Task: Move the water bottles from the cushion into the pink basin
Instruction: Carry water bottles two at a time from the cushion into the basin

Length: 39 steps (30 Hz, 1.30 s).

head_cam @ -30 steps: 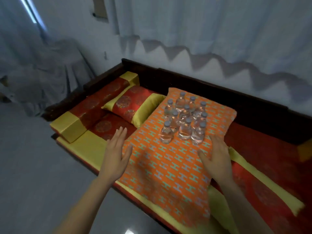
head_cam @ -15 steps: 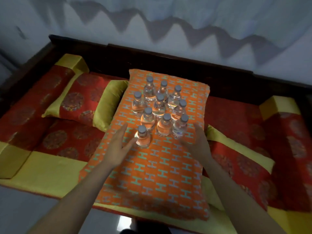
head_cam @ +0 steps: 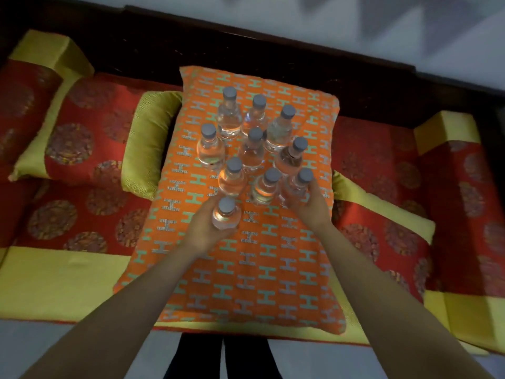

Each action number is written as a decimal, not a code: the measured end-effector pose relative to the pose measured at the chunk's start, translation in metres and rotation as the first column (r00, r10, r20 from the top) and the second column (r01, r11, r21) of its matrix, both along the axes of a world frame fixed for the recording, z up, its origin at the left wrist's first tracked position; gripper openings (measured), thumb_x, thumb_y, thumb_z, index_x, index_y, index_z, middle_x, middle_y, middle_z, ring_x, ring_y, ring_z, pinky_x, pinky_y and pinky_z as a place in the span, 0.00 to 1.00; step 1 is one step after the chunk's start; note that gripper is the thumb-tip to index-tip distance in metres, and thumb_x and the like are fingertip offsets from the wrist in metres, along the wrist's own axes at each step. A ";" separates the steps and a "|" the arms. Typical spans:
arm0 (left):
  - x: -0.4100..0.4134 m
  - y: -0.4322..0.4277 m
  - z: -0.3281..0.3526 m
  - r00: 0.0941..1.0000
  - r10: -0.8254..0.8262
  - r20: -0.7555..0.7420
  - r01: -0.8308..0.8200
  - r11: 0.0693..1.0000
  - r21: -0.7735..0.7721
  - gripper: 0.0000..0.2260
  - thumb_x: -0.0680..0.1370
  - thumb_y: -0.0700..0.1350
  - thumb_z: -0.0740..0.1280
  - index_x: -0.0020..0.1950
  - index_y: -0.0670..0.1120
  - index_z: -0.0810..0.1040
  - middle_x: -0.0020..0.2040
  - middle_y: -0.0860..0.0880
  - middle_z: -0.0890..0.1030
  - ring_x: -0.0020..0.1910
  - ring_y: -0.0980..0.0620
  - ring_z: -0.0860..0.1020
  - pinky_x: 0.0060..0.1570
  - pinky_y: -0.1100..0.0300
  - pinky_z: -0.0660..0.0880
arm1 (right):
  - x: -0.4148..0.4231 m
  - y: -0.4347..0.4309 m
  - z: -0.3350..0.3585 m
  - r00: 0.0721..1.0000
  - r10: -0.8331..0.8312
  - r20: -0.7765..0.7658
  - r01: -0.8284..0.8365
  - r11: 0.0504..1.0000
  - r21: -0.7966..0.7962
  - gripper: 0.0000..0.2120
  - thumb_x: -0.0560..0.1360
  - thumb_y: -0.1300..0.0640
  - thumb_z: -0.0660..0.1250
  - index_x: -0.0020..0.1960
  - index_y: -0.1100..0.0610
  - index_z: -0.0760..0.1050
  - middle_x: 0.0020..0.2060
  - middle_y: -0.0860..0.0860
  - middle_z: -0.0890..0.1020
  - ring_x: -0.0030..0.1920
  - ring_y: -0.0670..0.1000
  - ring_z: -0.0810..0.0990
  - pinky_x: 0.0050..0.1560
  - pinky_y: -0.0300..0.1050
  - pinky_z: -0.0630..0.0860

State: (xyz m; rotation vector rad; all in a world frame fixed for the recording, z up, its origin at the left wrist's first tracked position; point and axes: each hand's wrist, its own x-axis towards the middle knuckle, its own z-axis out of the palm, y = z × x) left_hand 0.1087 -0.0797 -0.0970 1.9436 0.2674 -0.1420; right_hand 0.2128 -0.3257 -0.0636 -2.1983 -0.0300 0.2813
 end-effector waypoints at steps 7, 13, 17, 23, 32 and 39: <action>0.002 0.002 -0.013 1.000 0.024 -0.019 -0.023 0.999 0.035 0.33 0.61 0.45 0.81 0.62 0.53 0.70 0.54 0.57 0.79 0.51 0.58 0.78 0.45 0.68 0.73 | -0.003 0.009 -0.011 0.999 -0.048 0.005 0.047 0.996 0.075 0.35 0.71 0.60 0.74 0.72 0.56 0.60 0.66 0.55 0.73 0.63 0.53 0.75 0.58 0.50 0.76; -0.003 0.015 0.000 0.995 0.070 -0.072 -0.075 0.994 -0.073 0.30 0.60 0.48 0.81 0.53 0.59 0.67 0.49 0.58 0.79 0.44 0.65 0.80 0.38 0.71 0.74 | -0.011 0.003 -0.010 0.984 -0.174 -0.040 0.178 0.966 0.187 0.31 0.70 0.56 0.75 0.67 0.55 0.64 0.62 0.56 0.75 0.60 0.54 0.77 0.59 0.55 0.76; -0.004 0.024 0.016 0.985 0.125 -0.119 -0.149 0.964 -0.220 0.30 0.58 0.51 0.82 0.53 0.58 0.70 0.47 0.54 0.81 0.43 0.60 0.81 0.37 0.66 0.77 | -0.014 -0.006 -0.001 0.959 -0.241 -0.149 0.271 0.934 0.233 0.30 0.67 0.55 0.78 0.64 0.55 0.67 0.54 0.50 0.78 0.54 0.51 0.80 0.56 0.57 0.79; -0.008 0.025 0.037 0.973 0.188 -0.137 -0.224 0.914 -0.339 0.26 0.60 0.52 0.77 0.56 0.53 0.75 0.48 0.52 0.83 0.46 0.52 0.83 0.40 0.63 0.78 | -0.027 -0.011 0.016 0.925 -0.277 -0.259 0.351 0.885 0.308 0.25 0.67 0.52 0.77 0.59 0.55 0.73 0.55 0.60 0.79 0.56 0.60 0.79 0.56 0.58 0.78; -0.011 0.025 0.062 0.983 0.177 -0.047 -0.182 0.925 -0.332 0.16 0.64 0.48 0.77 0.50 0.51 0.81 0.41 0.59 0.85 0.39 0.62 0.82 0.36 0.71 0.74 | -0.065 -0.024 0.051 0.908 -0.300 -0.293 0.405 0.812 0.421 0.17 0.63 0.50 0.77 0.51 0.50 0.80 0.48 0.54 0.82 0.48 0.51 0.81 0.53 0.54 0.76; -0.003 -0.006 0.076 0.996 0.068 -0.063 -0.085 0.944 -0.318 0.09 0.67 0.45 0.78 0.44 0.53 0.82 0.35 0.58 0.84 0.33 0.62 0.80 0.32 0.68 0.75 | -0.128 -0.072 0.087 0.820 -0.522 -0.234 0.569 0.702 0.428 0.17 0.63 0.56 0.76 0.51 0.56 0.80 0.42 0.58 0.80 0.43 0.57 0.78 0.46 0.54 0.73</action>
